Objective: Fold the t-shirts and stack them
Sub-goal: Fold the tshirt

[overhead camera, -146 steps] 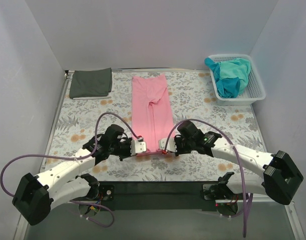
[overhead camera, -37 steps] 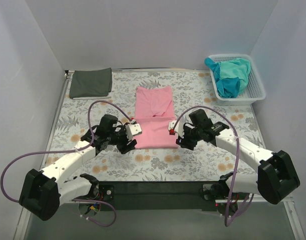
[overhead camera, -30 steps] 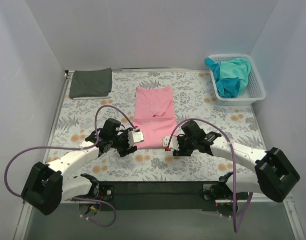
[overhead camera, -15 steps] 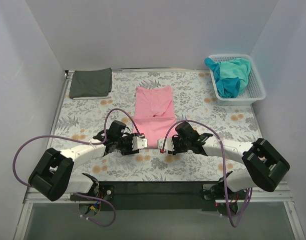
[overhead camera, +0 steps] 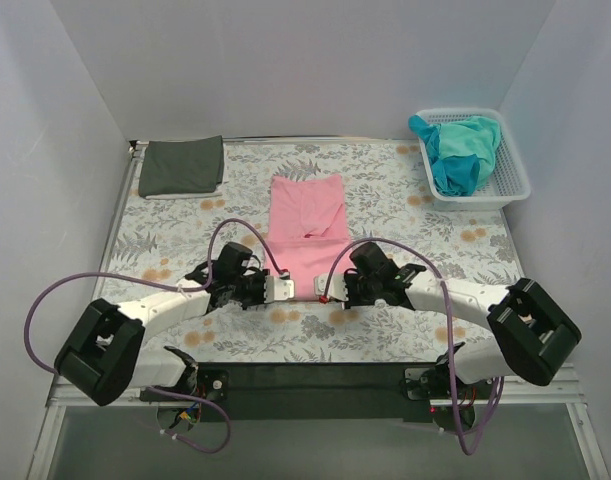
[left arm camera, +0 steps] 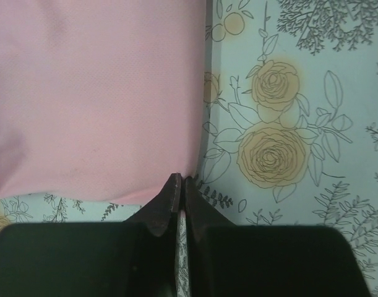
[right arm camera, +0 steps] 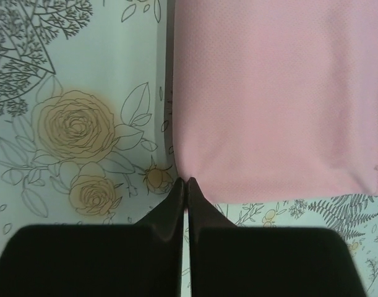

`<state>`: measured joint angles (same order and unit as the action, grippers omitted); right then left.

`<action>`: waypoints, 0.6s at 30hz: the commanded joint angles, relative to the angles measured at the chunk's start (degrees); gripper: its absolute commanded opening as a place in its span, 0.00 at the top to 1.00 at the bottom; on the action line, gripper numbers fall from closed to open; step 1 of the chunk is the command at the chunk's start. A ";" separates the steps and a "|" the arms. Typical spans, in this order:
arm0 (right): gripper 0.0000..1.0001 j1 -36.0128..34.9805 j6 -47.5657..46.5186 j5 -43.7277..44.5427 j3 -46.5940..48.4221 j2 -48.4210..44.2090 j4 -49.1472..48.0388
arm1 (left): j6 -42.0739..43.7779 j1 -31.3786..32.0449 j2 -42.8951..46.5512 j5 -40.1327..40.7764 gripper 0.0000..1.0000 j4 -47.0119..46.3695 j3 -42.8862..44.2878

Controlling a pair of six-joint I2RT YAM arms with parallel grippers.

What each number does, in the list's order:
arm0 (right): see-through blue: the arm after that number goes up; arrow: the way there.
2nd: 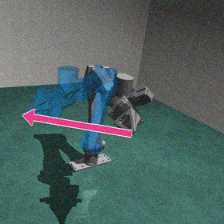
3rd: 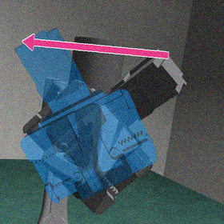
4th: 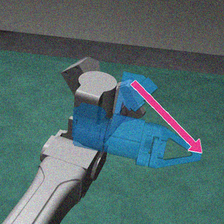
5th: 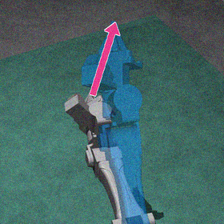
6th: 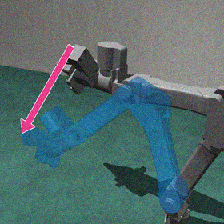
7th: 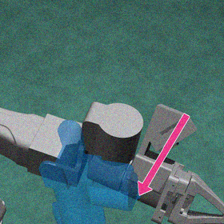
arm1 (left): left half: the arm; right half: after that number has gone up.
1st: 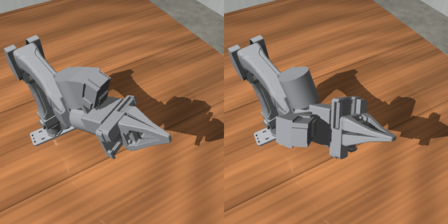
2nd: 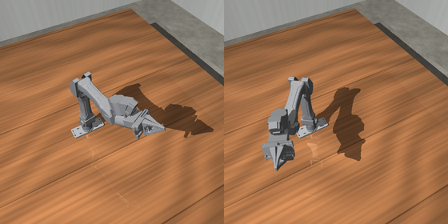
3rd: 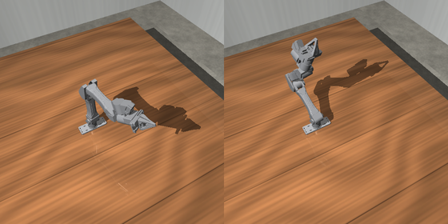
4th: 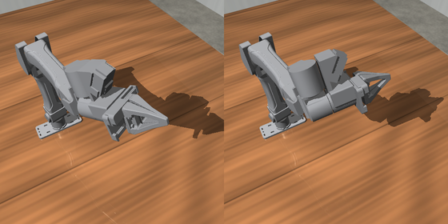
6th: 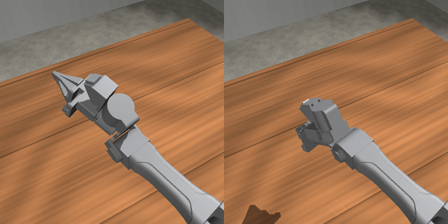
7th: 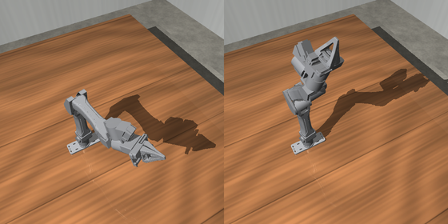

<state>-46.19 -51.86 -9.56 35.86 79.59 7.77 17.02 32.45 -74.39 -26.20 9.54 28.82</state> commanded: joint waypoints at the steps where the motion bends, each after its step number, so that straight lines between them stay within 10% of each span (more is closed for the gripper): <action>1: 0.99 -0.21 4.30 -4.40 2.99 -4.96 6.99 | -0.75 0.25 4.86 -3.33 1.00 6.45 1.15; 18: 0.99 -3.46 9.39 -17.06 10.55 -24.29 29.49 | -3.30 1.39 25.78 -19.94 1.00 38.42 11.43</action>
<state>-48.31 -45.10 -22.20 43.35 59.16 32.49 14.50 33.41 -52.05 -39.57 38.17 37.08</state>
